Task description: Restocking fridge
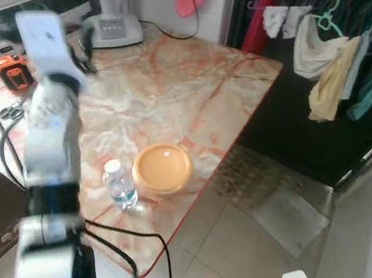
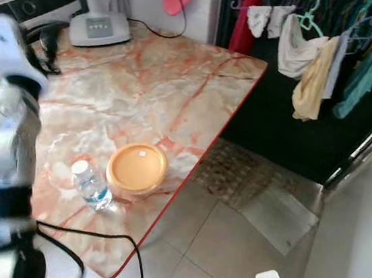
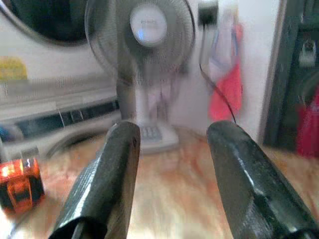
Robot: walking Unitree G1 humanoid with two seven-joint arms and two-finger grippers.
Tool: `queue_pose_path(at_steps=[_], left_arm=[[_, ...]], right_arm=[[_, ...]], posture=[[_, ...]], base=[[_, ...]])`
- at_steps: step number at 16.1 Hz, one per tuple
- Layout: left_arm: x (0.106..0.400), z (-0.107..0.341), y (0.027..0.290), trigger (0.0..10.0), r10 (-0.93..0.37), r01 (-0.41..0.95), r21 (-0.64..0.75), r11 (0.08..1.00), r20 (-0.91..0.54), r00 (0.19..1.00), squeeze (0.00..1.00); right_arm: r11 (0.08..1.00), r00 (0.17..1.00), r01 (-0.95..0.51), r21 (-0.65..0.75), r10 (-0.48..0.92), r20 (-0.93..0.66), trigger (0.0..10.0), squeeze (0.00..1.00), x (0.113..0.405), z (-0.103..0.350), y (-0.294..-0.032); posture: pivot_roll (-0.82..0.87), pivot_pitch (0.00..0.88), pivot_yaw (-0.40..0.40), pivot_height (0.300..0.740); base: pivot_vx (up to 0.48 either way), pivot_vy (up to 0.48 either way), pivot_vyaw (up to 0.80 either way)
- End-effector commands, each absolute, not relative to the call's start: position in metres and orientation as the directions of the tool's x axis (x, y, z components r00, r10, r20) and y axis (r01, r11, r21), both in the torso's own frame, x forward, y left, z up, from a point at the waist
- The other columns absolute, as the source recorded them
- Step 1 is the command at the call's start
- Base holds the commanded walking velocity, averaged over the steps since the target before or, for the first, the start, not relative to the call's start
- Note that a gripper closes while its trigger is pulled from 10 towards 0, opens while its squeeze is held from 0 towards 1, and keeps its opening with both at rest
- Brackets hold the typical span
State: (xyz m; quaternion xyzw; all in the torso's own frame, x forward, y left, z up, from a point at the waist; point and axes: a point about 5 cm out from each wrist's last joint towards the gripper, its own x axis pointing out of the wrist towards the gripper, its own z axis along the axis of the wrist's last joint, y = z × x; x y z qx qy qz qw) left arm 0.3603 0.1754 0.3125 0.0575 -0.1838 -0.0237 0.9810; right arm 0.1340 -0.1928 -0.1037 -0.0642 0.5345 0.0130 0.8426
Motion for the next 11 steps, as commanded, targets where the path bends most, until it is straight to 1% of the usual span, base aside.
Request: queue_pose_path(at_steps=[1, 2, 3, 4, 5, 6, 7, 8, 10, 11], left_arm=[[0.345, 0.317, 0.162, 10.0, -0.151, 0.113, 0.14, 0.984, 0.293, 0.944, 0.0], [0.33, 0.313, 0.153, 10.0, -0.203, 0.18, 0.131, 0.975, 0.195, 0.96, 0.0], [0.324, 0.305, 0.152, 10.0, -0.218, 0.209, 0.103, 0.972, 0.086, 0.972, 0.0], [0.321, 0.301, 0.151, 10.0, -0.227, 0.223, 0.096, 0.97, 0.037, 0.973, 0.0], [0.319, 0.295, 0.153, 10.0, -0.223, 0.224, 0.097, 0.97, -0.025, 0.975, 0.0], [0.313, 0.284, 0.157, 10.0, -0.208, 0.221, 0.101, 0.97, -0.122, 0.971, 0.0], [0.309, 0.275, 0.161, 10.0, -0.198, 0.218, 0.082, 0.972, -0.2, 0.959, 0.0], [0.303, 0.266, 0.163, 10.0, -0.213, 0.244, 0.086, 0.966, -0.27, 0.939, 0.0], [0.292, 0.253, 0.173, 10.0, -0.155, 0.195, 0.07, 0.978, -0.378, 0.913, 0.0], [0.285, 0.249, 0.176, 10.0, -0.138, 0.184, 0.075, 0.98, -0.408, 0.903, 0.0]], right_arm=[[0.992, 0.411, -0.074, -0.098, -0.059, -0.91, 10.0, 0.0, 0.128, -0.105, -0.195], [0.992, 0.409, -0.074, -0.098, -0.06, -0.91, 10.0, 0.0, 0.128, -0.106, -0.195], [0.992, 0.407, -0.073, -0.1, -0.062, -0.911, 10.0, 0.0, 0.127, -0.106, -0.195], [0.992, 0.406, -0.072, -0.1, -0.063, -0.912, 10.0, 0.0, 0.127, -0.106, -0.195], [0.993, 0.403, -0.068, -0.101, -0.066, -0.913, 10.0, 0.0, 0.126, -0.106, -0.194], [0.993, 0.396, -0.065, -0.103, -0.069, -0.916, 10.0, 0.0, 0.125, -0.107, -0.193], [0.993, 0.391, -0.064, -0.102, -0.07, -0.918, 10.0, 0.0, 0.124, -0.107, -0.192], [0.993, 0.389, -0.063, -0.1, -0.068, -0.919, 10.0, 0.0, 0.124, -0.108, -0.191], [0.993, 0.386, -0.062, -0.098, -0.066, -0.92, 10.0, 0.0, 0.123, -0.108, -0.189], [0.992, 0.386, -0.071, -0.101, -0.066, -0.92, 10.0, 0.0, 0.123, -0.108, -0.188]], posture=[[0.15, 0.083, -0.112, 0.74], [0.15, 0.083, -0.112, 0.74], [0.16, 0.084, -0.102, 0.74], [0.16, 0.084, -0.101, 0.74], [0.17, 0.081, -0.09, 0.74], [0.17, 0.077, -0.086, 0.74], [0.17, 0.068, -0.081, 0.74], [0.17, 0.064, -0.077, 0.74], [0.17, 0.062, -0.072, 0.74], [0.18, 0.069, -0.076, 0.74]], base=[[0.0, 0.0, 0.0], [0.0, 0.0, 0.0], [0.0, 0.0, 0.0], [0.0, 0.0, 0.0], [0.0, 0.0, 0.0], [0.0, 0.0, 0.0], [0.0, 0.0, 0.0], [0.0, 0.0, 0.0], [0.0, 0.0, 0.0], [0.0, 0.0, 0.0]])
